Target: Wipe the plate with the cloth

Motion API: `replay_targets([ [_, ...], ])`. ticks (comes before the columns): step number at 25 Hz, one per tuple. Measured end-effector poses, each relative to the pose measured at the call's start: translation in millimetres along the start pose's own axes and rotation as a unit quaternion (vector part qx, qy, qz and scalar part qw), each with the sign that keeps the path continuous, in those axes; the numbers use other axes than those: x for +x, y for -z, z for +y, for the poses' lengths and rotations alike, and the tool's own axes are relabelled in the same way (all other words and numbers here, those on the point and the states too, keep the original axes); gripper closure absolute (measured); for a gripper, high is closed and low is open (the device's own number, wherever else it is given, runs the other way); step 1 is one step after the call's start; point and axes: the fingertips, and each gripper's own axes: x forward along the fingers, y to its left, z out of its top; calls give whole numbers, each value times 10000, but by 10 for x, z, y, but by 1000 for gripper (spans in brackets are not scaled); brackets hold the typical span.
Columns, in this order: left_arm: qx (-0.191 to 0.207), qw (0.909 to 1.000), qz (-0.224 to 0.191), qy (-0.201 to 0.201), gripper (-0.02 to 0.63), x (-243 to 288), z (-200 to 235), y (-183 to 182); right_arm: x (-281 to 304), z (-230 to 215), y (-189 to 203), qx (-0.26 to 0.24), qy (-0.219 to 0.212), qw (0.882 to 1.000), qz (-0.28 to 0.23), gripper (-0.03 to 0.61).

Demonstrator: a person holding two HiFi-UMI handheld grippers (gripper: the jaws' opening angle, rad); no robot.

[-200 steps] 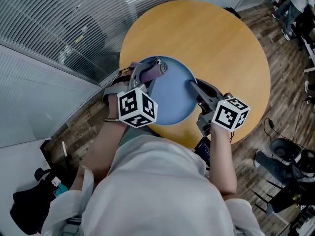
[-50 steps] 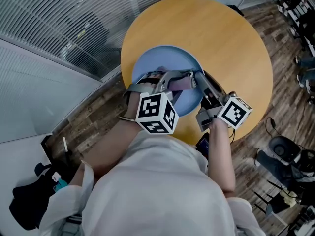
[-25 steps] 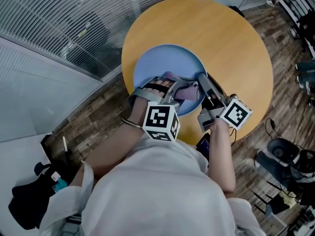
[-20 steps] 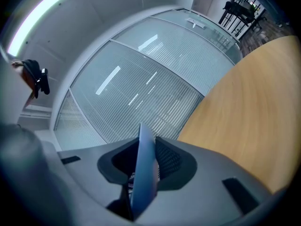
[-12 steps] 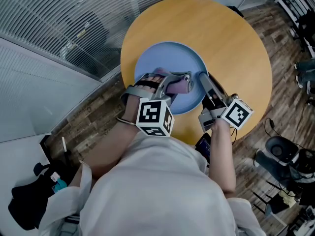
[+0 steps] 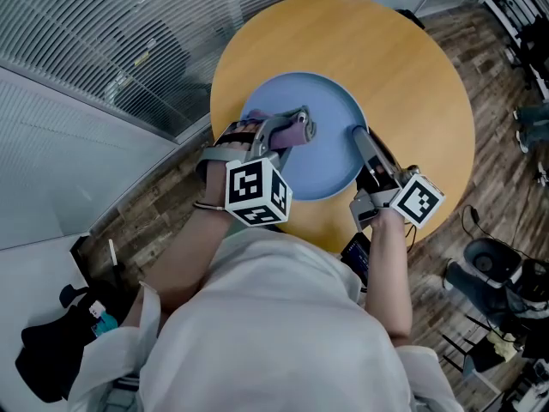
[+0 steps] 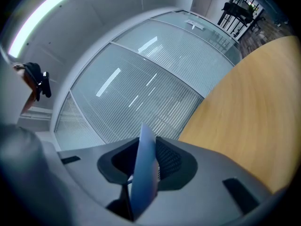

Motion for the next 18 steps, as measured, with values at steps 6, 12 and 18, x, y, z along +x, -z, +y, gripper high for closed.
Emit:
replay_targets([
  [6,-158,9999,56,18,531,-6,3,61,-17,-13,3,28,24,10000,-35,471],
  [12,-364,9993,85,33,531,-9,-7,119,-64,-46,-10,81,38,9999,-120,471],
  [18,-497,9987,30,62,531,-41,32,130,-56,-48,-44,127,31,9995,-273,471],
])
